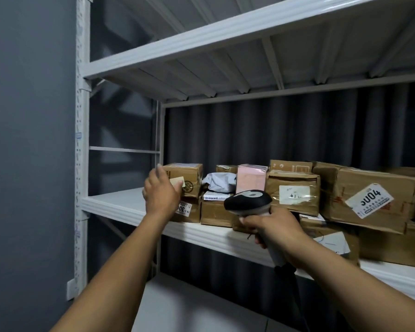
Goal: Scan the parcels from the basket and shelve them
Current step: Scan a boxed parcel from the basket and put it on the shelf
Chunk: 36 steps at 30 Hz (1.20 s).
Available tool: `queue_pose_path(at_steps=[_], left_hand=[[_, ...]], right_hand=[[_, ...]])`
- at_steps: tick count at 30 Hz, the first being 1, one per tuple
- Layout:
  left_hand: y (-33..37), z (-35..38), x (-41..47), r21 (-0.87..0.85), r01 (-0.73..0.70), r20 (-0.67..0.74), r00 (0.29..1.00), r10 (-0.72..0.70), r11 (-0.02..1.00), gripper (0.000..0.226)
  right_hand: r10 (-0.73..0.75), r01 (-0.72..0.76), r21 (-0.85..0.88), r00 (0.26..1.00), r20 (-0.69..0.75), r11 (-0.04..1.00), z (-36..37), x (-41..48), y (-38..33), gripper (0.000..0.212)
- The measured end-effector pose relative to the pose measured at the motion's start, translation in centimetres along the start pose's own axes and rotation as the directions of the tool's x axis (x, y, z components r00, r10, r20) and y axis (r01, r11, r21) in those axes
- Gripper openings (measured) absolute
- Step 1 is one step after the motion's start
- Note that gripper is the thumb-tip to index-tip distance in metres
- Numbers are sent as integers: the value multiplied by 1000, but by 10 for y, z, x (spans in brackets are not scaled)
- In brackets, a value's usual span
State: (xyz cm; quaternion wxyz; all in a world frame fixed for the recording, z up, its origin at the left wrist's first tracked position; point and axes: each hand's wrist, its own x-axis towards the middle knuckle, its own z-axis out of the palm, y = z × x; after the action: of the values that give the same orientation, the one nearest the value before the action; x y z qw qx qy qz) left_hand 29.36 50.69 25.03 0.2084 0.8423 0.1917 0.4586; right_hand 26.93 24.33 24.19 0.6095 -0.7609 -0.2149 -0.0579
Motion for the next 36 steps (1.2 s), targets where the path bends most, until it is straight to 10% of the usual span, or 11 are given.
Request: queue_pose_path(at_steps=[4,17,36], left_hand=[[-18,12,-36,307,-396,46,914,402,865,71],[10,39,2,377,-322,475,872,117,869,81],[86,-34,-178,225,-478,564,774,286,849,64]], right_hand=[[-15,15,-16,1000,-2,1000,-2,-2,0,13],[21,-21,-57,1000,-2,998,-2,-1,13,17],[153,-145,-177,988,32,974,-84,-136,14,9]])
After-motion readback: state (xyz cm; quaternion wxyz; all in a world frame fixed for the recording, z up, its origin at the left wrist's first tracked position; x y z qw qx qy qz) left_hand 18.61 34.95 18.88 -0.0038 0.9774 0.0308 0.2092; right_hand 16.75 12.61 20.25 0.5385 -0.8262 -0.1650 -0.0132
